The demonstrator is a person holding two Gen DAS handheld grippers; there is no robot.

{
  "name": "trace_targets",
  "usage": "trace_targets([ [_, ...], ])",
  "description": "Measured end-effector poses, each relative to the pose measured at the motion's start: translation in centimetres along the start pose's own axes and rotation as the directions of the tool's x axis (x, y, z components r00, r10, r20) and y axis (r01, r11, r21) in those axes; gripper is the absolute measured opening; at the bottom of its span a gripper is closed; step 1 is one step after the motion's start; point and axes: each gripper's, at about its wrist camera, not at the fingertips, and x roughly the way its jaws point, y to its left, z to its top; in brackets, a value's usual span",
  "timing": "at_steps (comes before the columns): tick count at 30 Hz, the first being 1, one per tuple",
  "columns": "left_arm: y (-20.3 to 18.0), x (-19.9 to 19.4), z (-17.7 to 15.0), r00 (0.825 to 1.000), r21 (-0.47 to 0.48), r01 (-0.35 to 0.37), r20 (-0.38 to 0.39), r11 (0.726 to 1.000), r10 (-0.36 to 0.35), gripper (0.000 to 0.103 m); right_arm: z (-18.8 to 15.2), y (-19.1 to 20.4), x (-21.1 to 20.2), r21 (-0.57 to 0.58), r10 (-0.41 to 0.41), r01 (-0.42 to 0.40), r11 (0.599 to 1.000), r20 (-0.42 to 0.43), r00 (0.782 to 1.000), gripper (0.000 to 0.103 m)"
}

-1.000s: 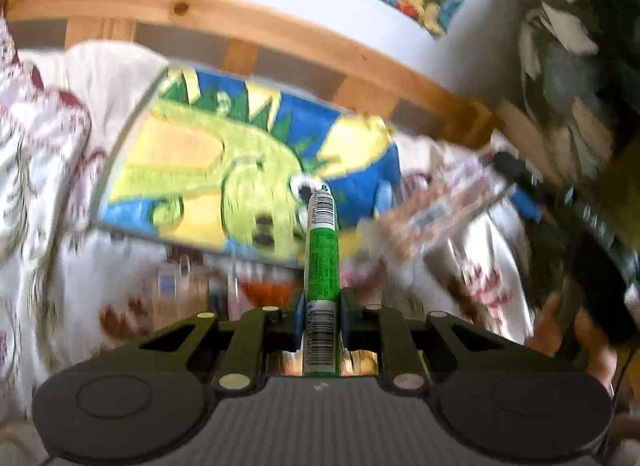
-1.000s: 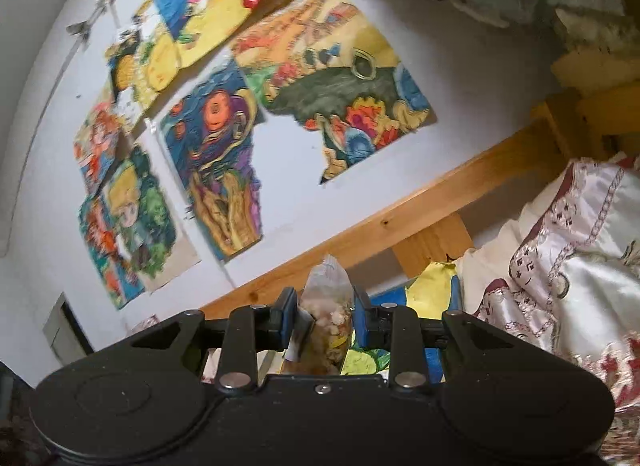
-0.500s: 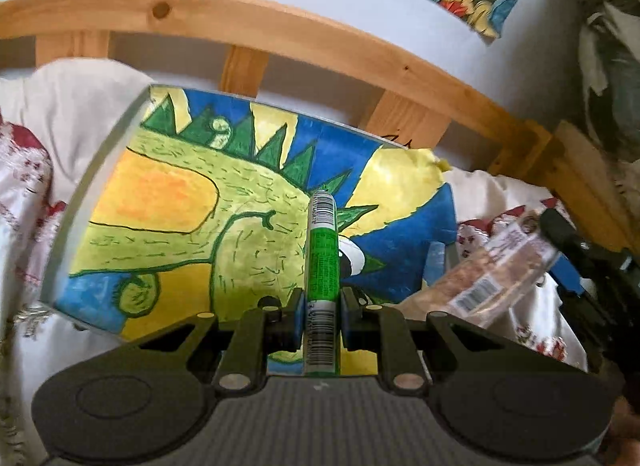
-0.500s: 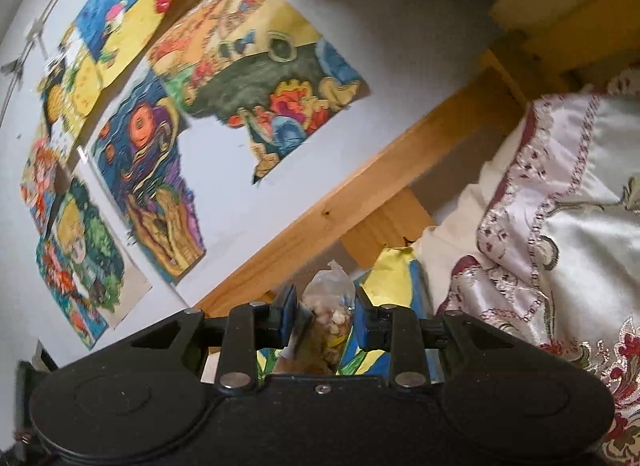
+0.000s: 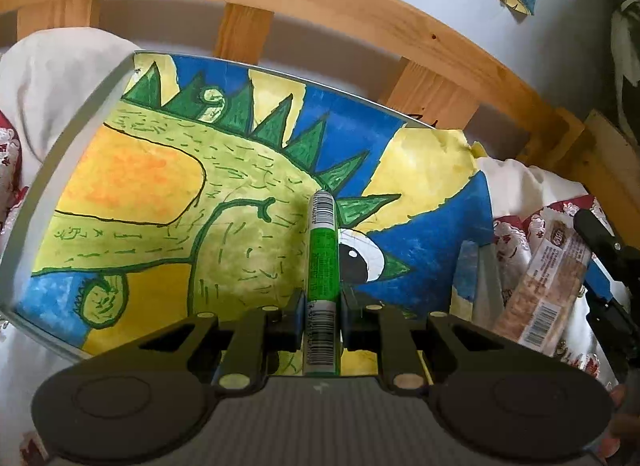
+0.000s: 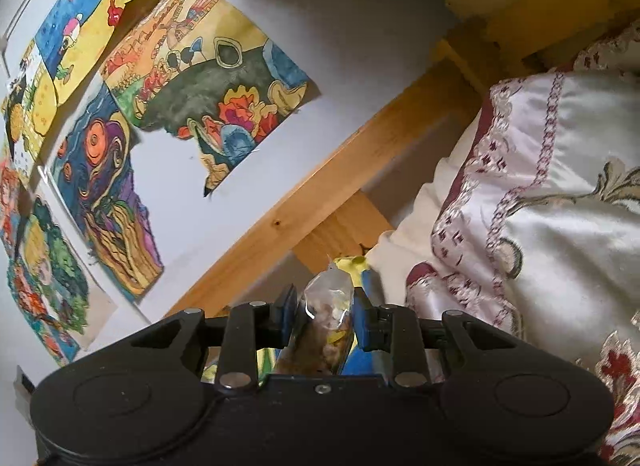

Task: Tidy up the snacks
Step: 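Lower both items onto the dinosaur tray and open both tools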

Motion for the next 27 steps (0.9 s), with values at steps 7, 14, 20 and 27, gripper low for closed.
trace_targets([
  [7,0.1,0.6,0.0,1.000,-0.004,0.000,-0.014,1.000,0.000,0.019,-0.3,-0.5,0.3,-0.014,-0.044,0.044,0.999,0.010,0.999,0.031],
  [14,0.3,0.9,-0.5,1.000,0.008,-0.001,-0.030,1.000,0.001,0.019,-0.7,-0.2,1.4,-0.028,-0.017,0.016,0.999,-0.052,0.999,0.032],
  [20,0.3,0.5,-0.5,1.000,0.013,-0.003,-0.019,1.000,0.003,0.021,-1.1,0.4,2.2,-0.077,-0.018,0.010,0.997,-0.110,0.994,0.052],
  [27,0.4,-1.0,-0.5,1.000,0.020,0.008,0.011,1.000,-0.008,0.044,-1.3,1.7,2.0,-0.185,-0.037,0.017,0.983,-0.103,0.994,0.090],
])
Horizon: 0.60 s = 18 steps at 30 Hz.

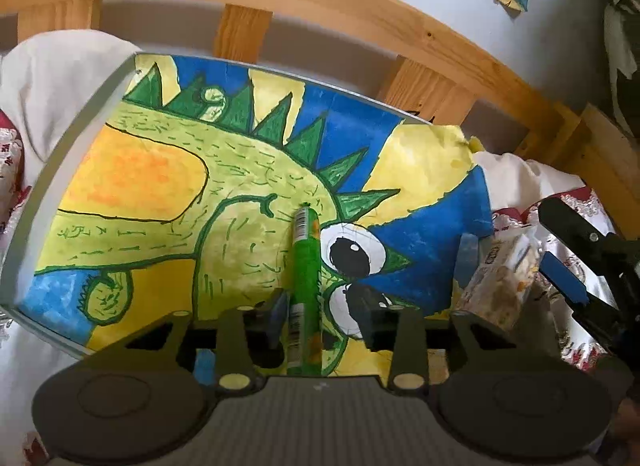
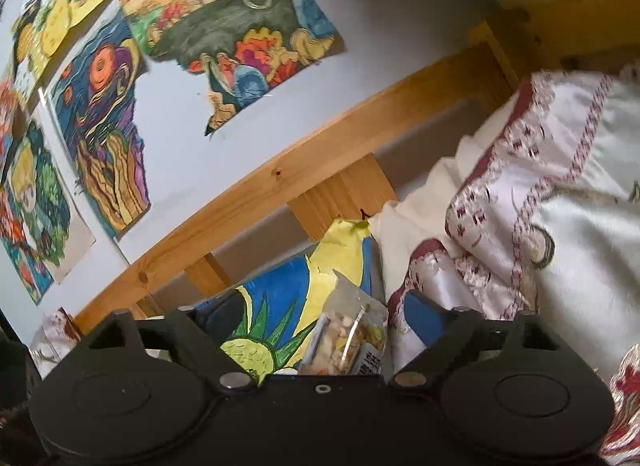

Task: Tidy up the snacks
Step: 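Lower both items onto the dinosaur tray and open both tools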

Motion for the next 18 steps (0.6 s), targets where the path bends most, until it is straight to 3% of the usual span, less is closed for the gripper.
trace_targets([
  [5,0.5,-2.1,-0.3,0.999,-0.005,0.002,0.043,1.000,-0.002,0.068,0.3,1.0,-1.0,-0.059,0.002,-0.001,0.998,0.015,1.000,0.098],
  [8,1.0,-3.8,-0.6,0.996,-0.024,0.003,0.088,1.000,-0.001,0.077,0.5,1.9,-2.2,-0.112,-0.001,0.005,0.994,0.031,1.000,0.100],
  [18,1.9,-10.5,-2.5,0.974,-0.032,0.003,0.227,0.999,0.004,0.098,0.2,5.6,-8.0,-0.241,0.025,-0.012,0.970,0.050,0.998,0.102],
])
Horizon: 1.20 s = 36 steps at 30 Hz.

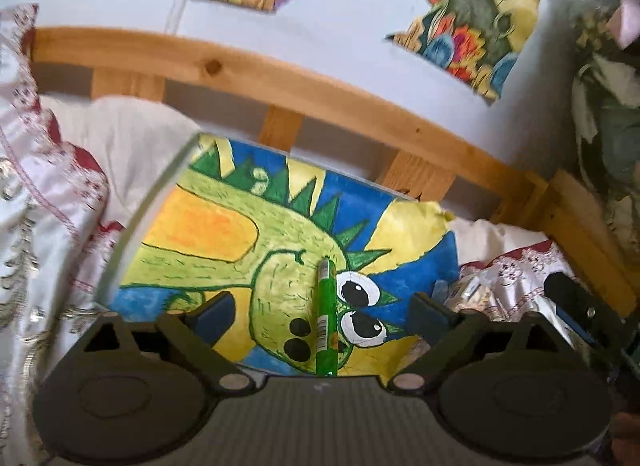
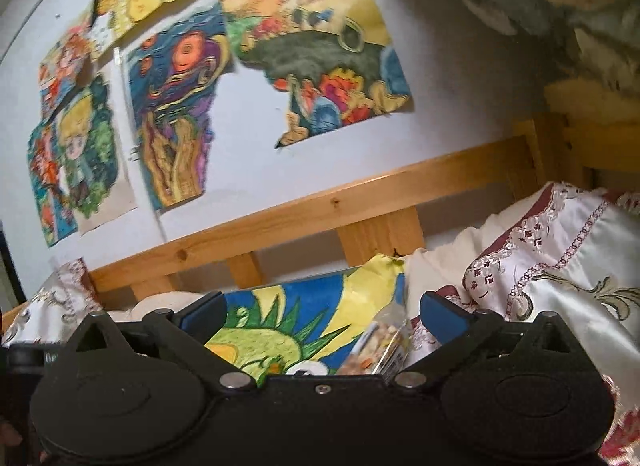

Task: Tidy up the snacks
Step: 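Lower both items onto the dinosaur tray and open both tools, then withdraw both tools from the tray back over the snack pile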

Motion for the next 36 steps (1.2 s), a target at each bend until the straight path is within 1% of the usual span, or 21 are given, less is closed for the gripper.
trace_targets([
  [2,0.0,-1.4,-0.3,1.000,0.009,0.001,0.022,1.000,-0.001,0.101,-0.1,0.8,-1.2,-0.018,0.005,-0.005,1.000,-0.002,1.000,0.102],
  [4,0.0,-2.8,-0.7,0.999,0.017,0.000,0.038,1.000,-0.001,0.102,-0.3,1.5,-2.4,-0.035,0.001,-0.001,0.999,-0.001,1.000,0.102],
  [8,0.3,-5.4,-1.6,0.999,0.044,0.009,0.047,0.999,-0.011,0.102,-0.8,2.8,-5.1,-0.071,-0.001,0.002,0.997,0.017,1.000,0.102],
  [12,1.0,-7.6,-2.3,0.998,0.038,0.010,0.059,0.999,-0.012,0.102,-1.6,4.1,-7.7,-0.128,-0.016,0.021,0.992,0.041,0.999,0.102],
  [17,1.7,-10.1,-3.7,0.997,0.051,-0.021,0.072,0.998,0.017,0.102,-2.5,5.4,-10.7,-0.174,-0.035,0.044,0.984,0.053,0.998,0.102],
  [21,2.0,-11.8,-5.3,0.996,0.078,-0.057,0.079,0.995,0.051,0.102,-3.5,6.1,-12.7,-0.160,-0.062,0.065,0.985,0.025,0.998,0.102],
  [28,2.8,-13.2,-7.7,0.997,0.101,-0.066,0.042,0.993,0.061,0.102,-5.1,7.2,-14.9,-0.143,-0.104,0.100,0.985,-0.021,0.994,0.102],
  [33,3.3,-13.8,-9.0,0.997,0.105,-0.080,0.026,0.991,0.078,0.102,-6.0,7.6,-15.9,-0.123,-0.140,0.132,0.984,-0.057,0.989,0.102],
  [36,3.8,-14.1,-10.0,0.996,0.104,-0.091,0.012,0.990,0.090,0.102,-6.6,7.7,-16.3,-0.111,-0.171,0.161,0.981,-0.088,0.981,0.102],
])
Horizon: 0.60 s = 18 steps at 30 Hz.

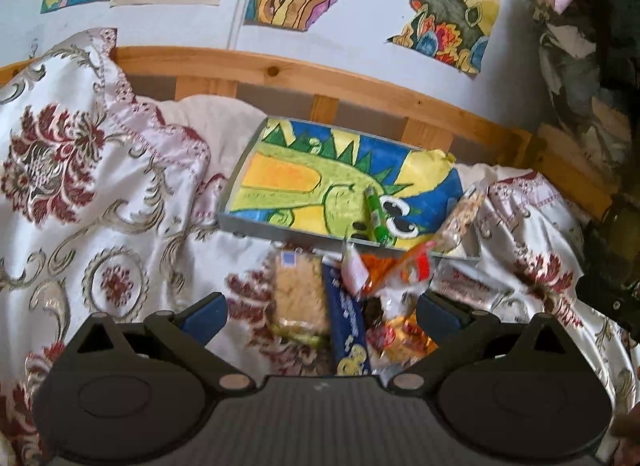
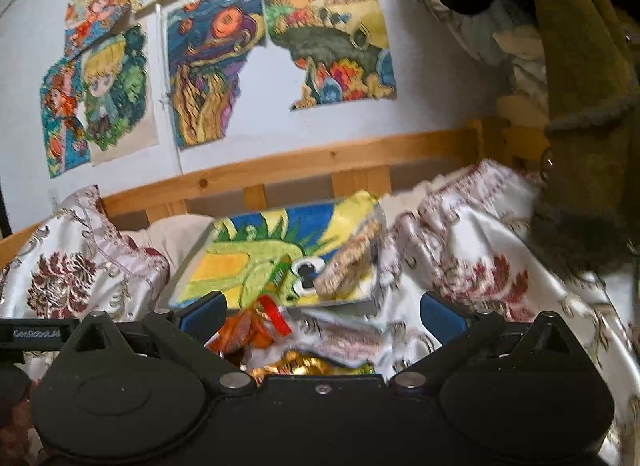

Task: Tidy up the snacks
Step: 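Withdraw both tools from the tray back over the snack pile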

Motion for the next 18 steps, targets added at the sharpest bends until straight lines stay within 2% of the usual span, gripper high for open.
trace_targets([
  [7,0.7,0.2,-2.1,0.998,-0.030,-0.017,-0.061,0.999,0.015,0.102,-1.6,0.9,0.2,-0.033,-0.042,0.040,0.999,-0.073,0.996,0.102],
  [12,1.0,0.6,-2.8,0.994,-0.025,-0.049,-0.099,0.998,0.046,0.102,-2.2,1.5,0.8,-0.044,0.003,-0.008,0.999,-0.127,0.992,0.102],
  [18,1.4,0.9,-3.2,0.988,-0.026,-0.086,-0.129,0.996,0.082,0.102,-3.0,2.3,1.9,-0.074,-0.006,-0.011,0.997,-0.224,0.975,0.102],
])
